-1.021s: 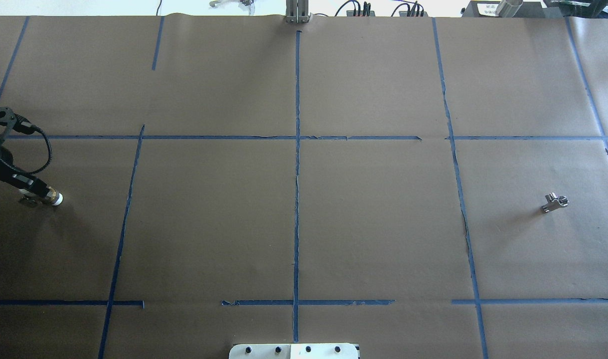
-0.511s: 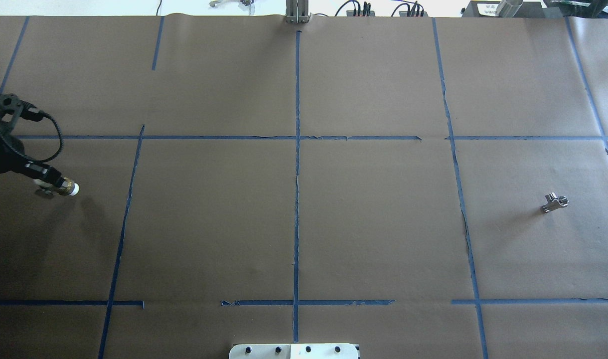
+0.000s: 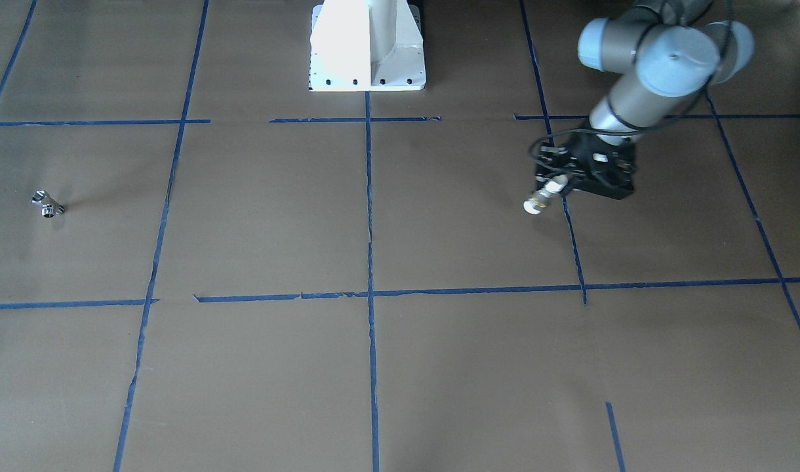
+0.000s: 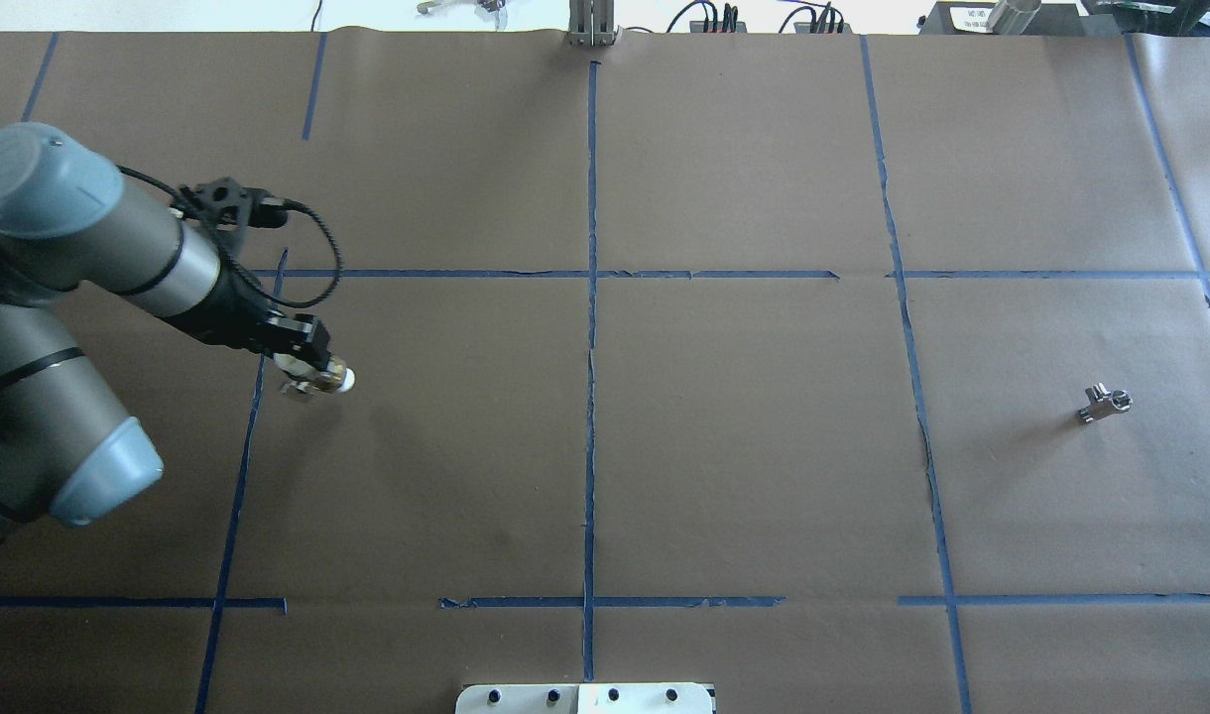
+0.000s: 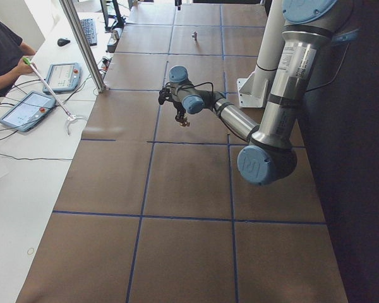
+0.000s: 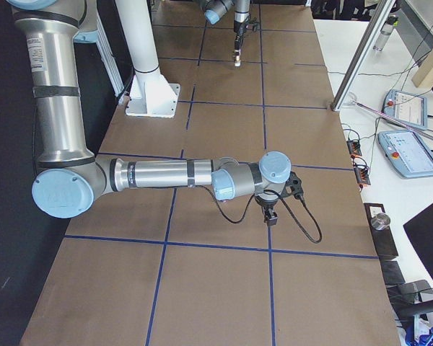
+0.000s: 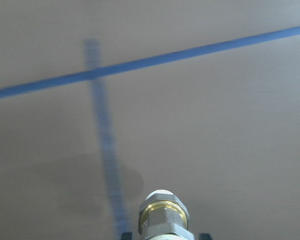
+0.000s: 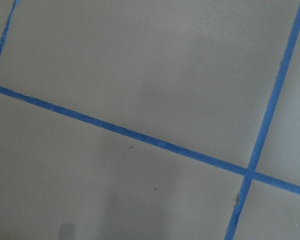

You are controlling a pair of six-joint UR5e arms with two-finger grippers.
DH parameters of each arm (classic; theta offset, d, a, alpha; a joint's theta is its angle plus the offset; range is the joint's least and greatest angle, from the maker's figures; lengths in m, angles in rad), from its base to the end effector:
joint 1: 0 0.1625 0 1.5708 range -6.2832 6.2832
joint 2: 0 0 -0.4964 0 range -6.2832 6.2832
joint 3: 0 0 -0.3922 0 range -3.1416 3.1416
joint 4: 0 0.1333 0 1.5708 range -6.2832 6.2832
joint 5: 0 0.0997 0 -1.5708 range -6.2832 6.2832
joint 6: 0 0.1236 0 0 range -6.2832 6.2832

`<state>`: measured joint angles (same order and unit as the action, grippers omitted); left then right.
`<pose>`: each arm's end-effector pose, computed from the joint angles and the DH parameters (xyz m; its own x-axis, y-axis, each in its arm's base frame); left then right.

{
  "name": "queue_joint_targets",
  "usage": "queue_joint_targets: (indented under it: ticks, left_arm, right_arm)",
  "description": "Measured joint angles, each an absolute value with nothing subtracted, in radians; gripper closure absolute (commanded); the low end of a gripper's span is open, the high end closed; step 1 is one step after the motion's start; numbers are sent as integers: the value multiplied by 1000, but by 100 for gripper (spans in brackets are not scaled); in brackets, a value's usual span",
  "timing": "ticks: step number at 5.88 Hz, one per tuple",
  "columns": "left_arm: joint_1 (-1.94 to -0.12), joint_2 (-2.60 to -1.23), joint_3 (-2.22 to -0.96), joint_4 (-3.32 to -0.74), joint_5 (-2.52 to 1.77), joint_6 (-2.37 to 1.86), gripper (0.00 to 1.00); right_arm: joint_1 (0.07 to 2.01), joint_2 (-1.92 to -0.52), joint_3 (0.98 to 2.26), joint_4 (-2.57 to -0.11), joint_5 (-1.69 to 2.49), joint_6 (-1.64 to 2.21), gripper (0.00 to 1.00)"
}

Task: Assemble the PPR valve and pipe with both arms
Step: 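Carry the white fitting to the table centre and set it upright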

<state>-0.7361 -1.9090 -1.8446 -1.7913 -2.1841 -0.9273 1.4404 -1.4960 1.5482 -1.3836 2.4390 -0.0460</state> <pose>0.4234 -0.4674 0.3997 0.5392 0.1736 -0.8241 -0.1124 0.9846 0.1339 -0.0322 -0.5450 0.6910 0.6107 -0.3075 0.7297 0.1546 0.9501 0.2710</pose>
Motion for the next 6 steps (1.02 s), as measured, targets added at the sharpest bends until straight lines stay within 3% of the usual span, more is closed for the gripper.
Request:
queue_joint_targets:
  ticks: [2,6]
  left_arm:
    - [-617,-2128,-1800,-1659,-2071,-1084,100]
    - [-549,-2462,-1516,-1555,-1934,-1186,100]
  right_arm:
    - [1440,-1501,1552,-1384,2442,-46,0]
    - [1440,-1505,1554,-1384,2444,-47,0]
